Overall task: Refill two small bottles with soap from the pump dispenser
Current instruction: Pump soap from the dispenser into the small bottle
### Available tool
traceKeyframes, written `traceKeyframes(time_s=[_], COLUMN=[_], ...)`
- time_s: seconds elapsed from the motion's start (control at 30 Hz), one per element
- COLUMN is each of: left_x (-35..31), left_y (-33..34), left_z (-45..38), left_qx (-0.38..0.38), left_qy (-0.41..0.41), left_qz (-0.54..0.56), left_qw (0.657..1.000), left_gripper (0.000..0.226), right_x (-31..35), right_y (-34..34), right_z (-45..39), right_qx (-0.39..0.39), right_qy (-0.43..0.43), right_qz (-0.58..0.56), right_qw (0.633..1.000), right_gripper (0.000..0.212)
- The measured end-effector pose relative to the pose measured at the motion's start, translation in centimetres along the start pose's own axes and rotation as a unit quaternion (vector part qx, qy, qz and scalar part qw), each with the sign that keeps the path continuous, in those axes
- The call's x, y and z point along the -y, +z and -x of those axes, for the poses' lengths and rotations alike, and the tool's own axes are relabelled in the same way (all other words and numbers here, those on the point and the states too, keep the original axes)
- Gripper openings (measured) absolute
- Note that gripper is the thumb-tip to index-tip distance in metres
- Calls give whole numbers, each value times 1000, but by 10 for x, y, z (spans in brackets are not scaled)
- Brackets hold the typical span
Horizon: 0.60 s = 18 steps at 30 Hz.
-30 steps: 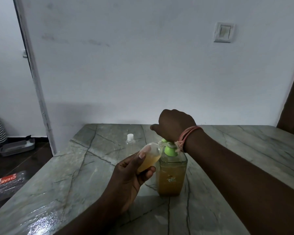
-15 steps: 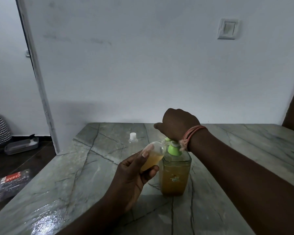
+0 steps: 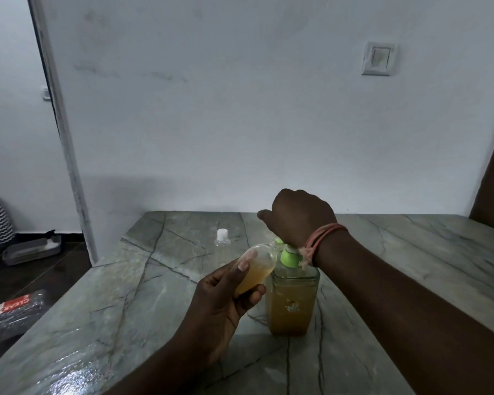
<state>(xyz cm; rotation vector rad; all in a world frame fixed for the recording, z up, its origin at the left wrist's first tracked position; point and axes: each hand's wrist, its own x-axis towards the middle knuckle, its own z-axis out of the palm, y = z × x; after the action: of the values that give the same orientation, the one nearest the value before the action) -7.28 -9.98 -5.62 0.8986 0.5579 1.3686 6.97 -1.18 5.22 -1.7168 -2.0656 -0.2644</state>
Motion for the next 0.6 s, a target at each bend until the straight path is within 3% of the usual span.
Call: traceKeyframes(time_s=[0.17,0.3,0.6], left_x=[1,0,3], left_y=[0,-2,-4], left_z=[1,0,-3], left_qx=[-3,5,6], left_qy=[1,5,6], left_qz=[-9,-18,-21], left_qw=[1000,1000,1000], left_gripper=[31,76,75], right_x=[-3,4,-5], right_y=[-3,-8,3], right_z=[0,-2,1], right_qx=[20,39,20], right_qy=[-4,-21,1], right_qz=[25,31,-11], right_qw=[999,998,1000], right_gripper=[37,36,41])
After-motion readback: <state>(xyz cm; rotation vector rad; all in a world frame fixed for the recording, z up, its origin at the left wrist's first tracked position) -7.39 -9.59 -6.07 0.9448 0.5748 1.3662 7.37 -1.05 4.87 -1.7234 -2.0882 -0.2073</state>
